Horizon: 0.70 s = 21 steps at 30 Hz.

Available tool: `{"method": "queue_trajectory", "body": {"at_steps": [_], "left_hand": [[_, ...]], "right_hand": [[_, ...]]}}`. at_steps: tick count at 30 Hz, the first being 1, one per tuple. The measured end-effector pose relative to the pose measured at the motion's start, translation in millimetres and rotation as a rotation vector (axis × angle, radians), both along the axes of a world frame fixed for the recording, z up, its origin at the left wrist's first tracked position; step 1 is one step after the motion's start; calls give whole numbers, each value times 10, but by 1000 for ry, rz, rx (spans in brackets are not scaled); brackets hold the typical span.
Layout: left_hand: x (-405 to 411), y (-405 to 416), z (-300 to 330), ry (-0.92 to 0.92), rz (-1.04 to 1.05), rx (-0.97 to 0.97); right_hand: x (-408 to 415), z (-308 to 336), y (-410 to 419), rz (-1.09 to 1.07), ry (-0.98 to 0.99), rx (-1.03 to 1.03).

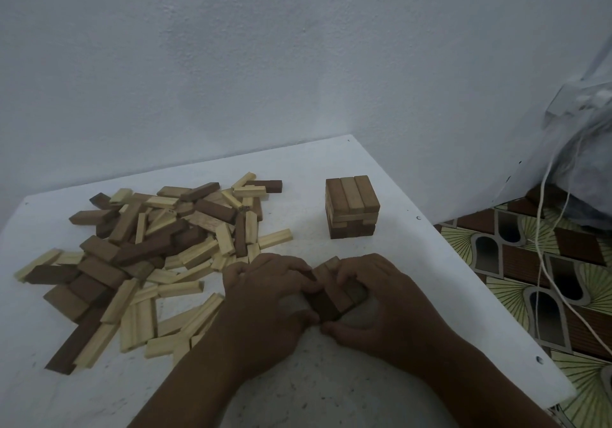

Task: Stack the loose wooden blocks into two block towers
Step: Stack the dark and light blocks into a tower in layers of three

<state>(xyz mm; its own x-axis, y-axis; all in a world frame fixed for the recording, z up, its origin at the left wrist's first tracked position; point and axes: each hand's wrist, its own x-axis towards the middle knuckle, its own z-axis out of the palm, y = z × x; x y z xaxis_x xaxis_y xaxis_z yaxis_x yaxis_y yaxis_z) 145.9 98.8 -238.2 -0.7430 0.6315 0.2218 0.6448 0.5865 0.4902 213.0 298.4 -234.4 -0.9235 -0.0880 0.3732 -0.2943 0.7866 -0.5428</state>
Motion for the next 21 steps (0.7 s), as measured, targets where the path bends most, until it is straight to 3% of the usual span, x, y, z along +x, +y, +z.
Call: {"method": "queue_trajectory", "body": {"at_steps": [7,15,21], "left_hand": [[64,7,61,71,28,-53],[67,4,67,-18,-22,-26],[45,-13,39,-30,-12,24]], "right_hand": [[3,-25,87,93,-180,-70],[22,14,104,127,-187,-71],[-20,-45,127,32,-129,29]]}}
